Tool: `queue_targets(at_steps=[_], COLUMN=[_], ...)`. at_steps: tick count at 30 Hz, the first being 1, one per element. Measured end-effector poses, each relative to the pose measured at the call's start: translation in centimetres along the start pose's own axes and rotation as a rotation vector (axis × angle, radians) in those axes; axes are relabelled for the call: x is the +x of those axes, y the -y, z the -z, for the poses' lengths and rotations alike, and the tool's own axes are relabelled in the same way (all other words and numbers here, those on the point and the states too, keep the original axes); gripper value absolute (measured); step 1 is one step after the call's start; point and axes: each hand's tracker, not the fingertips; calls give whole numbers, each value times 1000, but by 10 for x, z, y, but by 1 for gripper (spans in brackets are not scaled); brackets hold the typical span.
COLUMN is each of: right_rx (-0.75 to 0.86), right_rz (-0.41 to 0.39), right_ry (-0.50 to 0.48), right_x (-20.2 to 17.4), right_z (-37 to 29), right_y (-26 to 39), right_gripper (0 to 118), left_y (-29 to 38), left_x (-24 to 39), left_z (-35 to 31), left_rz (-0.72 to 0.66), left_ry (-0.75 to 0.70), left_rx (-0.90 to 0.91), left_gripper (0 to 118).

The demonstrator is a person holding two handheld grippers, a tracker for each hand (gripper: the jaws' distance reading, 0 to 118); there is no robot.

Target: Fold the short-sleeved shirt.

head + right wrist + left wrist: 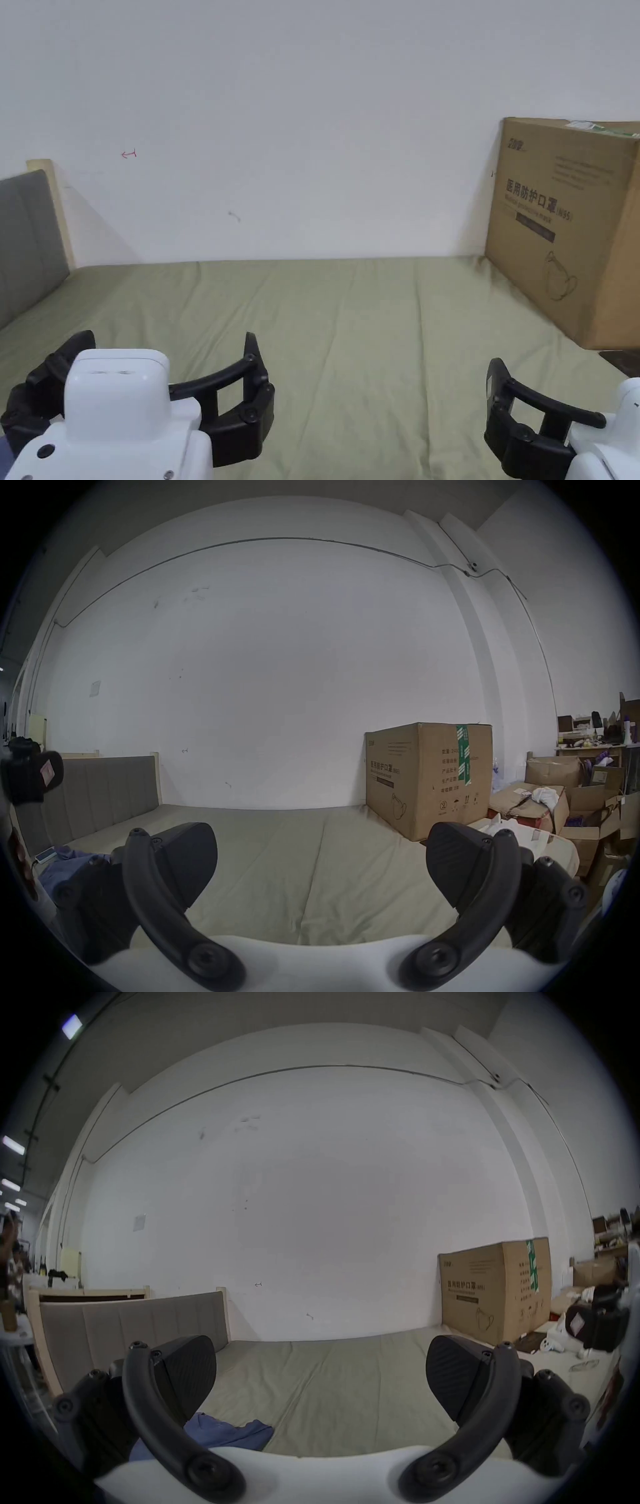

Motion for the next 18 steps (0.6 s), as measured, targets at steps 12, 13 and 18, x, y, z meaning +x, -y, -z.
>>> queue_targets(at_steps=[12, 13, 18], right_rx=[77, 70, 36], right_rz=[-69, -81, -66], right_ry=[-24, -23, -31], right_x=[-10, -11, -10], right_z=[-12, -12, -9], right_y=[-12, -12, -11], right_gripper=[118, 118, 118], left_y=[3, 2, -1], left_x=[3, 2, -1], left_z=[-4, -4, -5], left_rz=[-27, -40, -59], left_ry=[51, 46, 38], left_rx=[-23, -21, -16], left_gripper=[118, 118, 118])
